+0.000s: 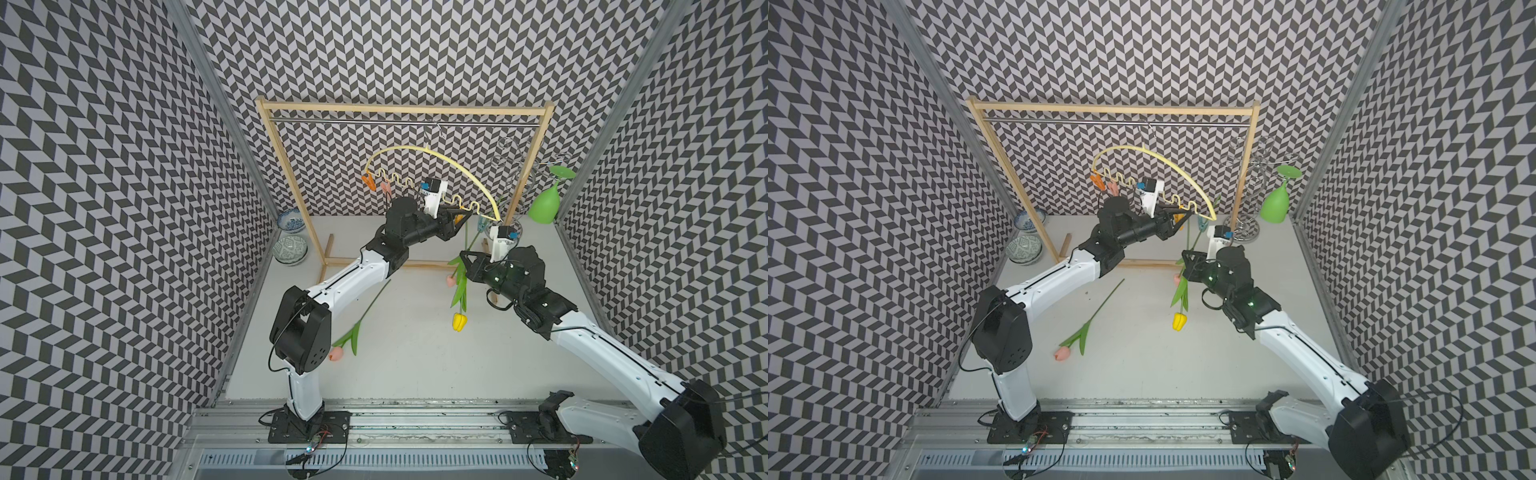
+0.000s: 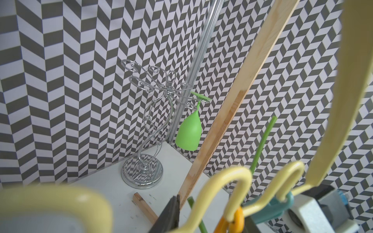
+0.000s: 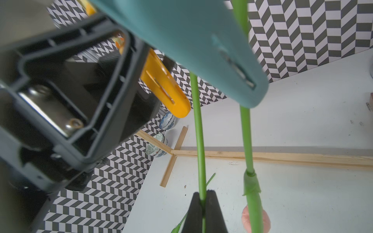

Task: Dry the flowers on a clothes hanger
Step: Open the clamp at the hanger.

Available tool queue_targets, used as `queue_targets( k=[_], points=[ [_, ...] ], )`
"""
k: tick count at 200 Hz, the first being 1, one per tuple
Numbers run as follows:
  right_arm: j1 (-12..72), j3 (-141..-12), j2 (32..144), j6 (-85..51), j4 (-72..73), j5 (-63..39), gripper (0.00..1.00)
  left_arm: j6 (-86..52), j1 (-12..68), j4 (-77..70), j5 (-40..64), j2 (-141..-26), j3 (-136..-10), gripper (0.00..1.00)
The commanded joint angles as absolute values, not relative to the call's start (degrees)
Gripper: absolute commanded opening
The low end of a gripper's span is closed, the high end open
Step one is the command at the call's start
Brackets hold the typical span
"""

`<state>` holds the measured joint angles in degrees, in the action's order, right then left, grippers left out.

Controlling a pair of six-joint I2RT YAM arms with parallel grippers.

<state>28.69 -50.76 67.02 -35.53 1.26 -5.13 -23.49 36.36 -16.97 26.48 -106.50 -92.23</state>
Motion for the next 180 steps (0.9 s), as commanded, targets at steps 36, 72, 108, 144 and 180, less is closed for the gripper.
queue_targets(
  k=[36,72,108,144,180],
  points=[
    [28.4,-51.6,67.5,-35.1,2.8,-5.6,0.00,-23.6,36.6,-16.3,27.5,-107.2,-94.6,0.39],
    [28.4,-51.8,67.6,-35.1,2.8,-5.6,0.00,-24.0,36.6,-16.4,27.8,-107.8,-94.5,0.32],
    [28.4,-51.2,68.3,-36.5,3.4,-5.0,0.00,-24.2,36.6,-16.4,27.8,-108.2,-94.3,0.27],
    [28.2,-50.5,70.1,-38.3,6.0,-5.0,0.00,-24.2,36.5,-16.3,27.7,-108.2,-94.2,0.22],
    [27.2,-50.2,71.4,-39.6,10.3,-7.2,0.00,-24.2,36.5,-16.2,27.7,-108.2,-94.2,0.22]
  ],
)
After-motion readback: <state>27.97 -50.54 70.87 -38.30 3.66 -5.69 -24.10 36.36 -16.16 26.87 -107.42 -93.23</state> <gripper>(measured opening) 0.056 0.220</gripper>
